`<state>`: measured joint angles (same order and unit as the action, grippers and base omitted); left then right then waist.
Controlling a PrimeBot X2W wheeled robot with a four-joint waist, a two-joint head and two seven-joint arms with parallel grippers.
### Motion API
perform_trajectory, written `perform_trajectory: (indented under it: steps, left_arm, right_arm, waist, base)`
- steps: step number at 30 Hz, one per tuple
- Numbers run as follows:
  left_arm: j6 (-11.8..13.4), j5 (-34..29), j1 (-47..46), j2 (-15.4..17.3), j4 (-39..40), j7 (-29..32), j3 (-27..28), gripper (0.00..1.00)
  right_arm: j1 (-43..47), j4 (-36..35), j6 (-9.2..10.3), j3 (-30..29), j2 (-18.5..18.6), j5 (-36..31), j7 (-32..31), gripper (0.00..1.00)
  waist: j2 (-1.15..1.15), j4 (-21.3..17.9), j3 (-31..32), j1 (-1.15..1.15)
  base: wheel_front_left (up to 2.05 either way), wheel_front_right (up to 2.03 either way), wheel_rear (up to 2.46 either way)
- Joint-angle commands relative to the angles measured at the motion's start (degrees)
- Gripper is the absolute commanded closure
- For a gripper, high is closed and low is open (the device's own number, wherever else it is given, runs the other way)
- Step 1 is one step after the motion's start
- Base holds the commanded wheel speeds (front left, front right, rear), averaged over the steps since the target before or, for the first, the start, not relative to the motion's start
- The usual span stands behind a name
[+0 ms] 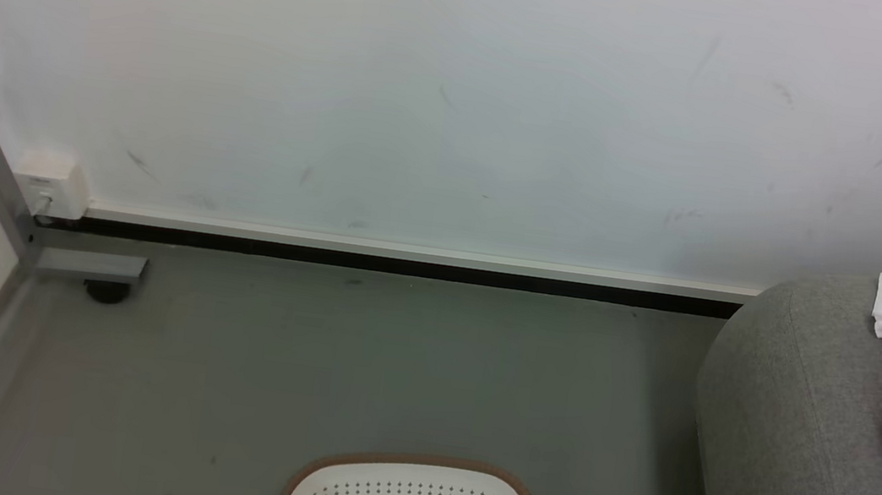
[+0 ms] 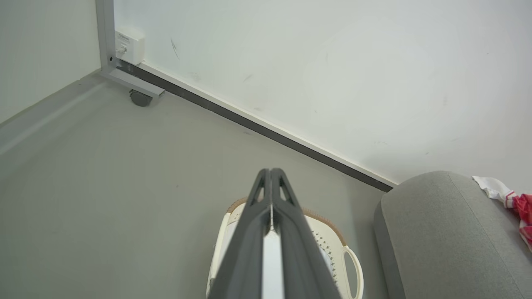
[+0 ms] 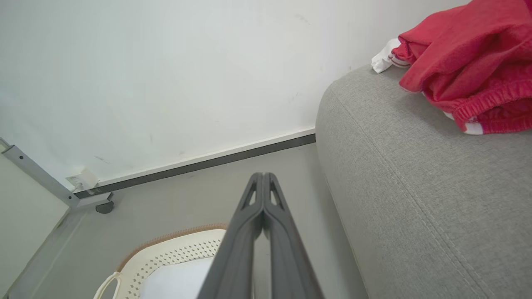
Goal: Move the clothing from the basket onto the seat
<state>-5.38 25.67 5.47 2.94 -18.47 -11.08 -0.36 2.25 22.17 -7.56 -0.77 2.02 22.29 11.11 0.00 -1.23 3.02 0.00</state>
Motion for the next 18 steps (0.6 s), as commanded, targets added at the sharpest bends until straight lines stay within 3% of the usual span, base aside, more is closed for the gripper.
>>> perform_trajectory:
  steps: [1,18]
  left_arm:
    - [-0.3,2.6,-1.7,0.3,1.1,0.6,0.5,1.00]
    - [-0.8,18.4,-4.3,0.3,2.0,4.8,2.0,1.00]
  right_arm:
    - [-1.9,-1.3,0.02,-0.4,0.4,2.8,-0.5,1.00]
    - [-3.6,-3.1,0.04,-1.7,0.6,19.4,-4.7,1.00]
  waist:
    - [0.00,0.0,0.0,0.00]
    - [0.00,0.2,-0.6,0.00]
  base:
    - [0.00,0.00,0.00]
    - [0.00,0.00,0.00]
